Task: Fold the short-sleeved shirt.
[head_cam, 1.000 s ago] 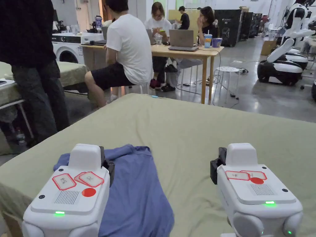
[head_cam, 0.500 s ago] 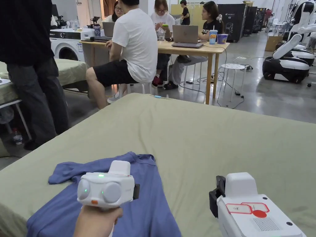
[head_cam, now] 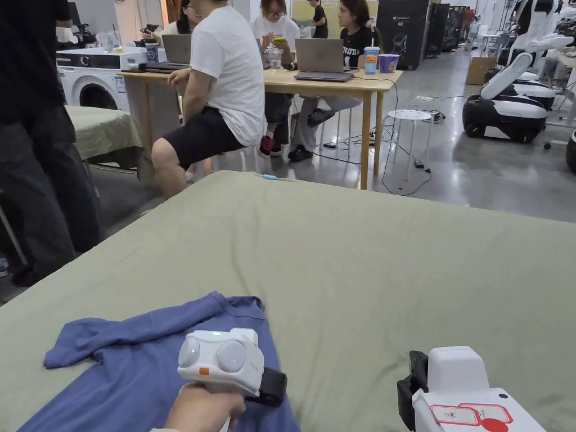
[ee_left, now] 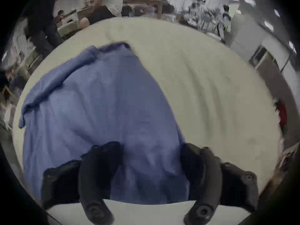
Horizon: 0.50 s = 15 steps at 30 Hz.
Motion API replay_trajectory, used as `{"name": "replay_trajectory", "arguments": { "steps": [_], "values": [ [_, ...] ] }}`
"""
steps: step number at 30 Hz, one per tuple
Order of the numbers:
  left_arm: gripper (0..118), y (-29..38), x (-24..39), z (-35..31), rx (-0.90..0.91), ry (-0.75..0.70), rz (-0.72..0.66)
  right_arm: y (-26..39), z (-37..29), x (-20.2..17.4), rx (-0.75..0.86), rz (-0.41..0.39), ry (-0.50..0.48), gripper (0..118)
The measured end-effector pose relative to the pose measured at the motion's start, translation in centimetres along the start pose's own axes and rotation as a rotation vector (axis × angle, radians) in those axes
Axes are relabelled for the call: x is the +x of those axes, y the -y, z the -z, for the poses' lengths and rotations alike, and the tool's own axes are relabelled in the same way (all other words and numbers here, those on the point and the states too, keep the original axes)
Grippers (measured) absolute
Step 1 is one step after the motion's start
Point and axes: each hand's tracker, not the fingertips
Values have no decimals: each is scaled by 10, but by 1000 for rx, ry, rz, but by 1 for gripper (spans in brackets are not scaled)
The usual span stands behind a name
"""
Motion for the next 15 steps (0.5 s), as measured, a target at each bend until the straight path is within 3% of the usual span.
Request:
{"name": "replay_trajectory", "arguments": {
  "steps": [1, 2, 3, 4, 6, 7, 11, 15],
  "values": [
    [73, 9, 1, 8, -15, -52, 62, 1, 0, 3, -4, 1, 3, 0],
    [51, 11, 5, 6, 37, -96, 128, 2, -1, 6, -7, 2, 6, 0],
    [9, 9, 7, -1, 34, -65, 96, 4, -1, 10, -9, 5, 10, 0],
    [2, 4, 5, -11, 52, -74, 47, 5, -4, 14, -9, 10, 14, 0],
    [2, 0, 2, -24, 119, -138, 39, 7, -9, 23, -8, 20, 25, 0],
    [2, -1, 2, -28, 80, -63, 33, 7, -12, 29, -7, 31, 33, 0],
    [1, -10, 27, -69, 201, -113, 108, 10, -33, 54, 9, 62, 69, 0],
    [1, -30, 87, -117, 322, -13, 169, 13, -61, 88, 29, 98, 134, 0]
  ]
}}
